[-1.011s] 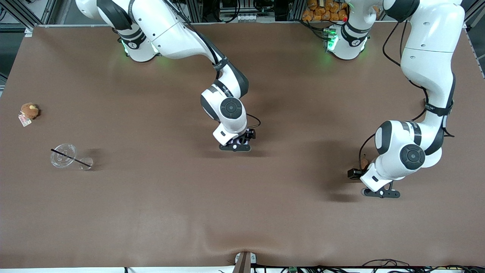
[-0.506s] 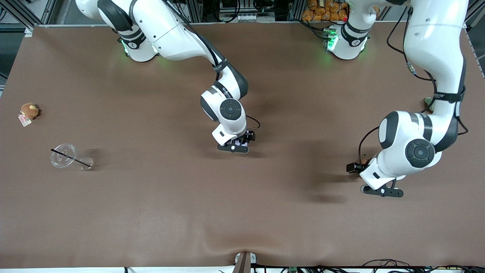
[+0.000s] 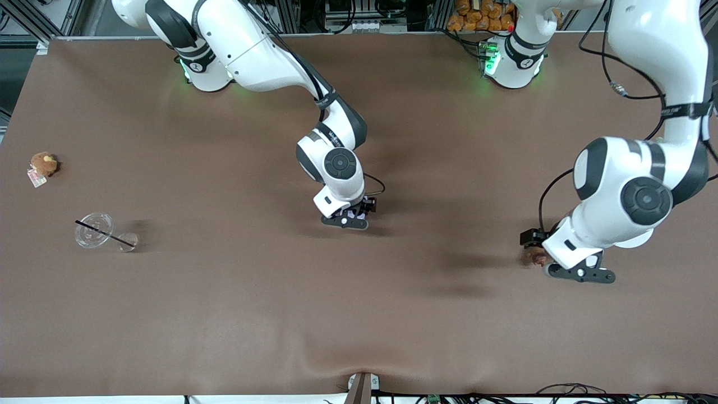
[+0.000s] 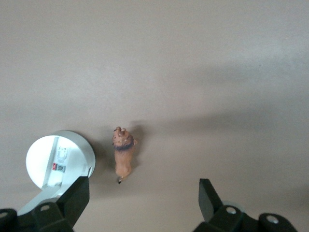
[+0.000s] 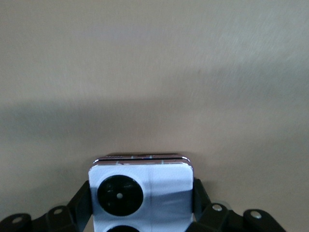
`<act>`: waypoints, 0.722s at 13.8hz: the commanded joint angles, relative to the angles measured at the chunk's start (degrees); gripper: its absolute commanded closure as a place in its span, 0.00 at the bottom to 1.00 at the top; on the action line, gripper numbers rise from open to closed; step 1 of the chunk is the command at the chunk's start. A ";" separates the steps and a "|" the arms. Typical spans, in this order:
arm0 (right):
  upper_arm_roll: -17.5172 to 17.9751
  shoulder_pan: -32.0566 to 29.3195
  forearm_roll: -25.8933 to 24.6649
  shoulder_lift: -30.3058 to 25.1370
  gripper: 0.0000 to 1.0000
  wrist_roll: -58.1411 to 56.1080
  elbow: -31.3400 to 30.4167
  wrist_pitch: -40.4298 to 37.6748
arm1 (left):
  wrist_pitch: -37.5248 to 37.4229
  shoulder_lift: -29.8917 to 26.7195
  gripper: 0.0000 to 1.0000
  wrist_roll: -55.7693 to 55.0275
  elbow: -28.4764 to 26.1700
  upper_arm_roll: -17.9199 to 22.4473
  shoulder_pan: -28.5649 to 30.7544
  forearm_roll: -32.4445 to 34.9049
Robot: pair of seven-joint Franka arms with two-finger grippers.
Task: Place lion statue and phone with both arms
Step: 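Set the lion by the lamp while the right gripper lifts the phone, then carry the phone toward the glass cup while the left gripper withdraws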
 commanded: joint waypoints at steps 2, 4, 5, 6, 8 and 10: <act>0.54 -5.72 -0.34 -6.93 0.80 0.03 -0.06 -6.37 | -4.86 -6.51 0.00 -0.09 -0.58 -0.06 0.63 0.08; 0.54 -8.62 -0.34 -9.66 0.79 -0.76 -0.06 -8.92 | -7.41 -8.80 0.00 -0.01 -0.49 0.03 0.63 -0.70; 0.54 -10.47 -0.34 -10.81 0.79 -2.33 -0.06 -9.80 | -8.12 -9.77 0.00 -0.01 -0.49 0.12 0.89 -1.93; 0.62 -12.40 -0.34 -11.86 0.79 -5.04 -0.06 -10.25 | -9.26 -10.48 0.00 0.08 -0.49 0.12 1.24 -2.63; 0.62 -16.97 -0.34 -13.36 0.78 -11.45 -0.06 -13.39 | -10.49 -12.75 0.00 0.35 -0.66 0.47 1.77 -3.52; 0.62 -22.32 -0.34 -13.72 0.78 -20.93 -0.06 -15.34 | -14.70 -15.04 0.00 0.61 -0.49 2.21 1.42 -3.70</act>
